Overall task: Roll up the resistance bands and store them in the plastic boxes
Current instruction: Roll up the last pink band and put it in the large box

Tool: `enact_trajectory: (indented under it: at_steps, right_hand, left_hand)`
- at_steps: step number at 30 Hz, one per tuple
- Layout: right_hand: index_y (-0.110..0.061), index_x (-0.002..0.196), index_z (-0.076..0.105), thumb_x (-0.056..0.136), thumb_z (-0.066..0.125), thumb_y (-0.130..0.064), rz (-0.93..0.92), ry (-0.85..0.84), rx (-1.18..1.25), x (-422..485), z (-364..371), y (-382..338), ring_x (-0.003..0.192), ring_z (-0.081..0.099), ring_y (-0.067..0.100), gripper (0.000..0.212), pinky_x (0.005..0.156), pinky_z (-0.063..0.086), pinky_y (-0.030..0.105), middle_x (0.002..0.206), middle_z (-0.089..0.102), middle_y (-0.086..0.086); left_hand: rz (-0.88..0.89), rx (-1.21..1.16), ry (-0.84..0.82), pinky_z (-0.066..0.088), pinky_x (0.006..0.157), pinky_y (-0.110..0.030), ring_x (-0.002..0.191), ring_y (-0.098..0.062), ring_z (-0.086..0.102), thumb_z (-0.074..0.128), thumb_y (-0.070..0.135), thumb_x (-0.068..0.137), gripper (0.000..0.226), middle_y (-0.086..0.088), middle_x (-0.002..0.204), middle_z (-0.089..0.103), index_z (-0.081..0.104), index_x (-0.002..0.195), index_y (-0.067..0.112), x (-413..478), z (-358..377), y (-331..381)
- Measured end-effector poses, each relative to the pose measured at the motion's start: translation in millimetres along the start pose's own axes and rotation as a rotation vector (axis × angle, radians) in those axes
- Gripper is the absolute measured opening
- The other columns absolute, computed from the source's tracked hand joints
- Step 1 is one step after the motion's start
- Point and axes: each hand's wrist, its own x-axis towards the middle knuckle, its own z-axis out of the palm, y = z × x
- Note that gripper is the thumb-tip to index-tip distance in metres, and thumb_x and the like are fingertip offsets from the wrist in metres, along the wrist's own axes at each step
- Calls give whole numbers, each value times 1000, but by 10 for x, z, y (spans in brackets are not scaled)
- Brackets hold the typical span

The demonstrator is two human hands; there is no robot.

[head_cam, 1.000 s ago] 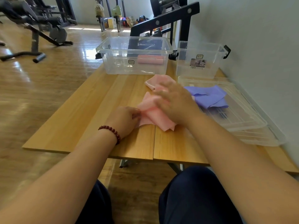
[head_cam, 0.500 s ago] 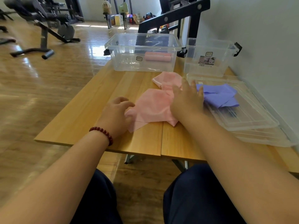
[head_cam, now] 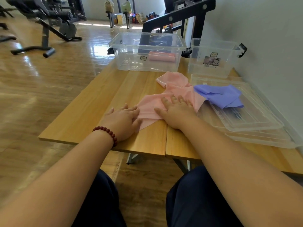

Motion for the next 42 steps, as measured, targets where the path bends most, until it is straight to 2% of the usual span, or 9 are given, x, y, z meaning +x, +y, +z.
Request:
enact_trajectory:
  at_steps: [6,10,14,16,19,29,34,38,42]
  right_hand:
    - [-39,155,10,96,35,-65,-264,120,6,-168,11,-151,152,-6,22,70,119,-10,50,166,-1,-3]
    - [-31,141,50,103,41,-30,-327,214,146,-234,45,-167,150,14,19,40,119,-9,45,160,30,-4]
    - [-25,131,62,101,44,-14,-308,315,510,-335,48,-103,139,39,18,37,122,10,42,146,51,-3]
    - [-22,130,63,102,46,-16,-277,354,654,-426,15,-40,124,49,11,34,107,34,22,137,58,-3]
    - [-24,126,65,102,48,-20,-206,413,809,-541,-38,73,98,49,-7,30,77,33,1,117,62,-12]
    - [-42,106,69,97,55,-36,-148,419,1223,-742,-117,270,107,61,5,18,95,54,35,111,69,-19]
    - [-37,100,72,93,52,-48,-48,325,1442,-712,-125,273,111,61,25,24,96,52,53,112,69,-2]
    - [-32,100,69,102,48,-35,43,364,1445,-640,-119,232,105,63,24,21,93,54,52,109,69,-1]
    - [-37,87,62,99,56,-31,61,541,1262,-617,-113,190,91,59,8,15,74,52,26,92,64,-15]
  left_hand:
    - [22,-94,155,14,120,-39,147,-10,21,32,32,106,40,13,154,37,44,143,32,-53,-17,-1]
    - [67,-196,292,28,115,-35,142,-12,34,41,27,103,37,6,148,47,53,138,27,-118,6,42]
    - [-2,-421,341,35,110,-34,139,-17,39,54,30,98,51,3,153,40,40,147,30,-171,-11,69]
    - [49,-499,324,32,111,-32,141,-15,34,62,38,92,68,5,155,35,30,151,30,-194,-30,112]
    - [108,-719,295,30,111,-32,141,-13,34,57,54,86,75,6,155,35,29,151,30,-187,-59,235]
    - [75,-1196,80,37,96,-23,120,-6,43,53,40,96,62,14,139,46,30,152,24,90,-180,565]
    - [70,-1182,105,42,86,-23,99,-5,55,61,38,91,17,11,107,61,62,108,33,143,-156,521]
    - [16,-1326,220,49,84,-29,91,-12,61,66,26,90,6,5,92,67,65,89,21,157,-124,467]
    - [-33,-1397,316,53,95,-44,102,-27,65,69,25,88,9,-6,100,69,61,88,20,155,-70,383]
